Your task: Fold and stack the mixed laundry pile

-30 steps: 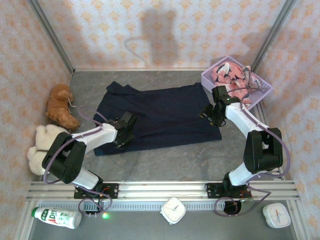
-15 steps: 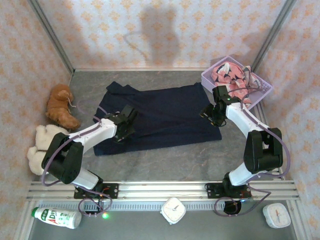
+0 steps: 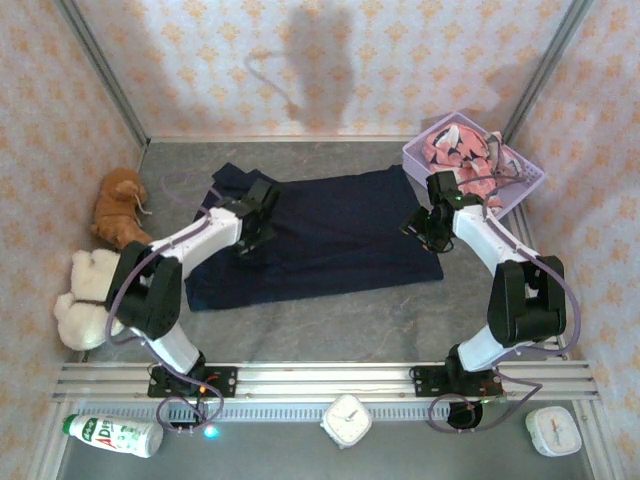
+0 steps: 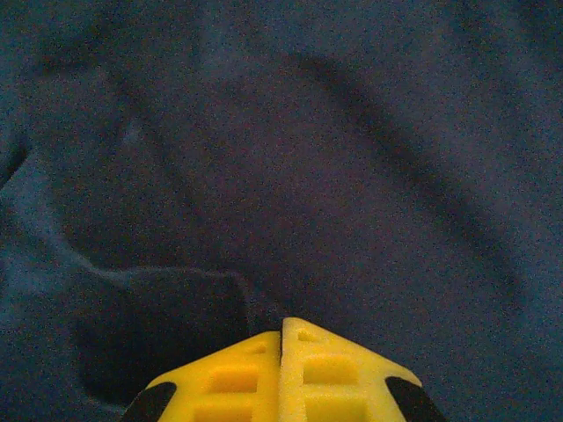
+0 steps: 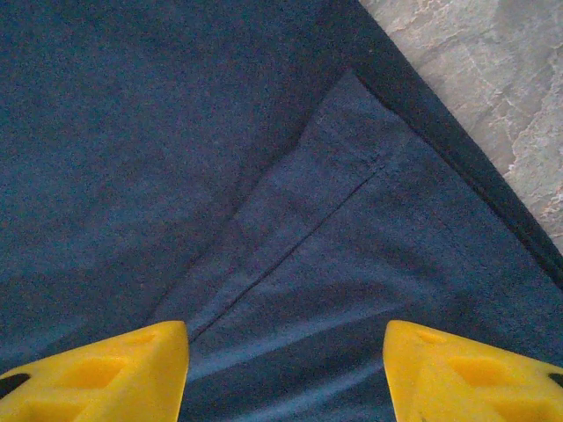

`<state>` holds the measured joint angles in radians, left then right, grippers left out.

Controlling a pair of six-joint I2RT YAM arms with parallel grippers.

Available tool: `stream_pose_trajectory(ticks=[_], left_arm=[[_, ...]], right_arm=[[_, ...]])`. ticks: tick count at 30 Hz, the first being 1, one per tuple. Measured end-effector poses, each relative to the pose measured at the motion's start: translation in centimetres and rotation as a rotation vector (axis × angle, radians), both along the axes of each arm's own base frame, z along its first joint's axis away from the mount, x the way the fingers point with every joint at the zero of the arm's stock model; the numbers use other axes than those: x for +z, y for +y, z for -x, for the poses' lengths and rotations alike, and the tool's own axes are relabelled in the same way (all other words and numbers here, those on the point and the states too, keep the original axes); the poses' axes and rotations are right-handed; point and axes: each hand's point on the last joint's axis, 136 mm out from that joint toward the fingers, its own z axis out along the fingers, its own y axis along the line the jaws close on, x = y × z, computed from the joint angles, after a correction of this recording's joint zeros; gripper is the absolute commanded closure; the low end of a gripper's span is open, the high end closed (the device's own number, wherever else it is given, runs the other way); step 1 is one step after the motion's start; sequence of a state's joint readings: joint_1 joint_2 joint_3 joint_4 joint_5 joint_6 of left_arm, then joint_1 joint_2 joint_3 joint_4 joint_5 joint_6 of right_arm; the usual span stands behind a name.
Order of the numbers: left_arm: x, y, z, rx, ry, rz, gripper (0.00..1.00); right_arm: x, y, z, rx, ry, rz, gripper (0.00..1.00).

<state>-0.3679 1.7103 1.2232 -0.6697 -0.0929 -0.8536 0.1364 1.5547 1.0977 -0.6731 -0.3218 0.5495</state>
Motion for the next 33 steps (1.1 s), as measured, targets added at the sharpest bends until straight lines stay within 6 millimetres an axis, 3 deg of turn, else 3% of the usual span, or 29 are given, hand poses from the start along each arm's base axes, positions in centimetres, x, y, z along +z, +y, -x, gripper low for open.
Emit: stream_pose_trajectory(ticks=[2, 3, 6, 9, 14, 19, 22, 24, 26, 31, 33], left_arm=[[1.1, -0.6, -3.5, -0.033, -0.023, -0.016, 0.49], [1.7, -0.9, -5.0, -0.045, -0.033, -0.026, 0.42], [2.9, -1.9, -9.8, -0.085, -0.069, -0.054, 0.39], [3.3, -2.2, -11.1, -0.116, -0.076, -0.065, 0.37], [4.6, -1.7, -9.0, -0.150, -0.065, -0.071, 0.37], [6.5, -0.2, -3.3, -0.168, -0.068, -0.028, 0.40], [6.1, 0.5, -0.6, -0.166, -0.060, -0.003, 0.40], [4.8, 1.0, 1.3, -0.157, -0.030, 0.005, 0.42], [3.2, 1.5, 2.8, -0.141, 0.005, 0.013, 0.58], [-0.1, 4.2, 5.6, -0.037, 0.072, 0.057, 0.98], [-0.8, 5.4, 6.1, 0.000, 0.084, 0.068, 1.00]], right_arm=[[0.0, 0.0, 0.0, 0.000, 0.000, 0.000, 0.39], [0.0, 0.0, 0.0, 0.000, 0.000, 0.000, 0.39], [0.0, 0.0, 0.0, -0.001, 0.001, 0.000, 0.39], [0.0, 0.0, 0.1, -0.007, 0.000, -0.002, 0.39], [-0.1, -0.1, 1.0, -0.014, 0.002, -0.007, 0.39], [-0.2, 0.5, 1.0, -0.002, -0.010, -0.036, 0.39], [-0.1, 1.7, 0.6, 0.033, -0.029, -0.062, 0.39], [-0.1, 3.6, 0.4, 0.091, -0.034, -0.073, 0.39], [0.0, 5.8, 0.1, 0.159, -0.040, -0.077, 0.39], [0.5, 13.8, -1.7, 0.358, -0.087, -0.118, 0.40], [0.4, 17.1, -2.4, 0.424, -0.107, -0.140, 0.40]])
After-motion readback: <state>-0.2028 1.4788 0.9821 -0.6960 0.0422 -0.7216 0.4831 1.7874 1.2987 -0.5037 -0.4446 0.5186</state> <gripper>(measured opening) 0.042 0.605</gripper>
